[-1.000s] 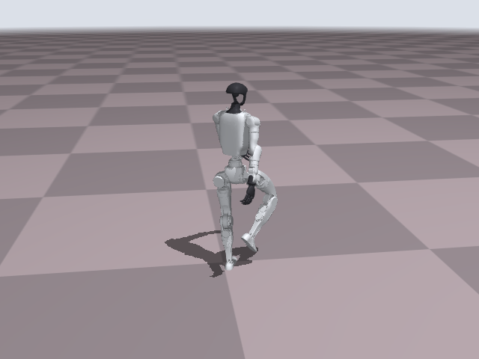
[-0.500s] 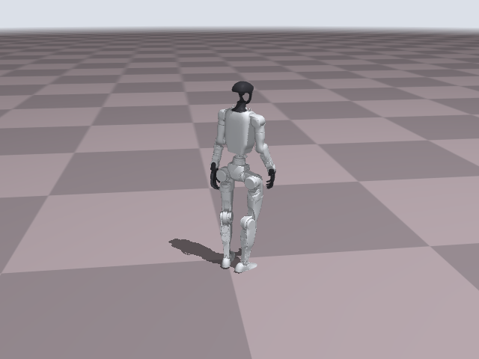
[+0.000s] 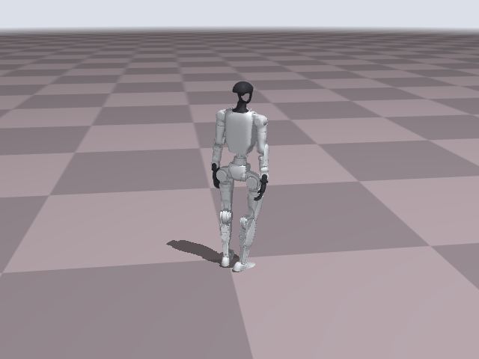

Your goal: In place motions

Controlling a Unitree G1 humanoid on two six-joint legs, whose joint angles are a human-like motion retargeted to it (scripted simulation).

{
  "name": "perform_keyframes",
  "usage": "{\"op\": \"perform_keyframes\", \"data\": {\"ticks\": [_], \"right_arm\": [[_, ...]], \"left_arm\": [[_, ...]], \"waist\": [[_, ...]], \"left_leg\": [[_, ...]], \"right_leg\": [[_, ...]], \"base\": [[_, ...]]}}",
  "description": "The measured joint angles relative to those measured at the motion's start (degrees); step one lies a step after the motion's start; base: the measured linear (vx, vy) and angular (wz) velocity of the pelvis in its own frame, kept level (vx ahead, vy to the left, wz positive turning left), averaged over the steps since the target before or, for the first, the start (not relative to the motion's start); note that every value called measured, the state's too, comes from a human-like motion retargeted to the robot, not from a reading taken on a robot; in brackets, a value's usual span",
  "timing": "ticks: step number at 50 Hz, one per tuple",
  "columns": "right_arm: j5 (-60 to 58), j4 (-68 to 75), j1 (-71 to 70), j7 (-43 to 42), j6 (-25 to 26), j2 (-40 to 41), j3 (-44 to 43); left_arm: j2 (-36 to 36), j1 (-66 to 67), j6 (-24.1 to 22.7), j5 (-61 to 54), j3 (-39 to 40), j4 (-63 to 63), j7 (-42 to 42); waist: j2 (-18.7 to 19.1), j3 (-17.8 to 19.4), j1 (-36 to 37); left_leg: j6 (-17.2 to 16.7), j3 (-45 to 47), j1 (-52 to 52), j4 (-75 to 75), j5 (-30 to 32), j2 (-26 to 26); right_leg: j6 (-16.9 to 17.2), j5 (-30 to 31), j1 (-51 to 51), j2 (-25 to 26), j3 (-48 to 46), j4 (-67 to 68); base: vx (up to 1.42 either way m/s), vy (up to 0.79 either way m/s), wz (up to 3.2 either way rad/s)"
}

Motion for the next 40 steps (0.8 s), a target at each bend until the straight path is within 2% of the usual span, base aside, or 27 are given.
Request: {"op": "perform_keyframes", "data": {"ticks": [5, 13, 20, 40], "right_arm": [[-1.9, -2.55, -0.83, 0.63, 0.09, -1.57, -0.02], [3.38, -6.15, -3.18, 0.39, 0.68, -1.62, -2.88], [3.48, -8.28, -3.9, 1.05, 0.18, -0.8, -1.76], [-0.66, -3.96, -2.86, 3.23, 0.78, 0.8, 1.15]], "left_arm": [[0.32, 0.54, 0.59, 0.37, 0.58, 1.65, 0.58], [0.19, 0.3, 1.29, 0.76, 0.79, 2.74, 0.89], [-0.27, -0.93, 1.17, 0.56, 0.33, 1.97, 0.63], [-1.57, -2.12, 1.31, 1.24, -0.71, 3.01, 0.63]], "waist": [[0.43, 0.01, -1.03], [0.69, 0.09, -1.45], [0.63, -0.04, -1.04], [0.89, 0.04, -1.0]], "left_leg": [[-0.01, 0.74, 0.26, 0.0, -0.5, 0.18], [-0.03, 1.65, 0.44, 0.02, -1.09, 0.41], [0.01, 1.75, -0.04, 0.18, -1.45, 0.52], [0.26, 1.96, -0.67, 1.17, -3.21, 0.74]], "right_leg": [[-0.32, 0.38, -0.42, 0.3, 1.38, 0.16], [-0.74, 0.98, -0.94, 0.64, 2.75, 0.28], [-0.93, 1.14, -1.55, 0.74, 3.07, 0.57], [-1.48, 1.88, -2.02, 0.94, 3.6, 0.79]], "base": [[-0.04, 0.03, -0.24], [-0.01, 0.01, -0.08], [0.0, 0.0, 0.0], [0.0, 0.0, 0.0]]}}
